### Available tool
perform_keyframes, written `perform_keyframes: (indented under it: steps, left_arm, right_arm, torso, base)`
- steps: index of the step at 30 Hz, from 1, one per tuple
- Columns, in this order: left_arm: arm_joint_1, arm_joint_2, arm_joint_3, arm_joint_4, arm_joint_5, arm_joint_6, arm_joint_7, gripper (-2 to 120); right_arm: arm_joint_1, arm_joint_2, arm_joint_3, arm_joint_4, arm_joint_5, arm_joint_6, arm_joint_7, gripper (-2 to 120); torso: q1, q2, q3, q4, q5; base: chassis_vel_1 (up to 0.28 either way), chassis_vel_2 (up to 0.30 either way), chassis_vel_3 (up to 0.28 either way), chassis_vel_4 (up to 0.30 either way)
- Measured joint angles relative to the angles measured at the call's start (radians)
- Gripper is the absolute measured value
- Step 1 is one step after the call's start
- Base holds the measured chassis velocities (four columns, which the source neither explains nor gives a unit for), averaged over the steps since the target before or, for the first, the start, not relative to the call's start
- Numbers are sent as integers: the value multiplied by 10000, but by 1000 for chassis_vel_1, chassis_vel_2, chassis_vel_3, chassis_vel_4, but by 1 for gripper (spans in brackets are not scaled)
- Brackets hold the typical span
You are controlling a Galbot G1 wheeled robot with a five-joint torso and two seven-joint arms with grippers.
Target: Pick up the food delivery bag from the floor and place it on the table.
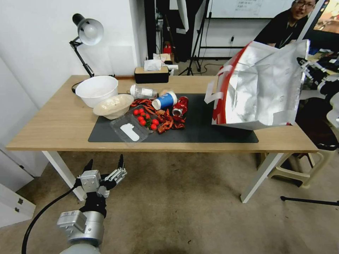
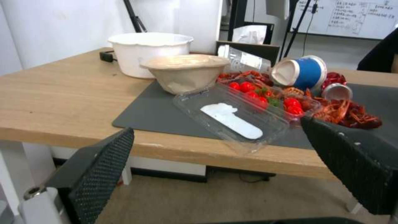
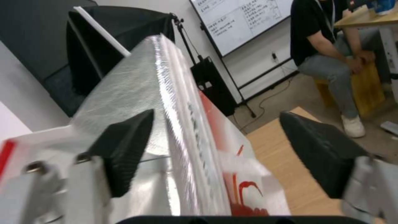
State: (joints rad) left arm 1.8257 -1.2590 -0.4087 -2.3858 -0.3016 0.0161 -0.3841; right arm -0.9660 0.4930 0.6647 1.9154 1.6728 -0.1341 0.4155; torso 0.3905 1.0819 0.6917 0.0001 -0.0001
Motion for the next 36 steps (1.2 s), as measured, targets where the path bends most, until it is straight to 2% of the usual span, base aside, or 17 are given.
perform_keyframes:
  steps: [2, 4, 9, 28, 31, 34, 36]
  left_arm:
    - [6, -1, 0, 6, 3, -11, 0, 100]
    - [8, -2, 3, 20, 8, -35, 0, 100]
    - [-31, 9, 5, 32, -7, -35, -11, 100]
    - [-86, 76, -35, 9, -85, 6, -25, 100]
    - [-95, 82, -48, 4, -85, 19, -25, 100]
    - [-109, 89, -78, -11, -85, 37, -17, 100]
    - [-118, 89, -84, -12, -85, 40, -12, 100]
  right_arm:
    - [4, 13, -16, 0, -68, 2, -44, 86]
    - [-4, 35, -23, 5, -177, 12, -106, 96]
    - [-101, 35, 2, 77, -227, 11, -147, 100]
    - [-599, 118, 421, 337, -287, -88, -215, 100]
    - [-839, 152, 602, 446, -532, -102, -365, 100]
    - [-1459, 278, 950, 735, -1772, -107, -1314, 100]
    - [-1665, 340, 1059, 866, -2142, -107, -1574, 100]
  torso:
    - [0, 0, 0, 0, 0]
    - [0, 0, 0, 0, 0]
    - [-1, 0, -1, 0, 1]
    - [0, 0, 0, 0, 0]
    - [0, 0, 0, 0, 0]
    - [-1, 0, -1, 0, 0]
    - [0, 0, 0, 0, 0]
  base:
    - [0, 0, 0, 0]
    - [0, 0, 0, 0]
    - [0, 0, 0, 0]
    - [0, 0, 0, 0]
    - [0, 0, 0, 0]
    - [0, 0, 0, 0]
    - [0, 0, 0, 0]
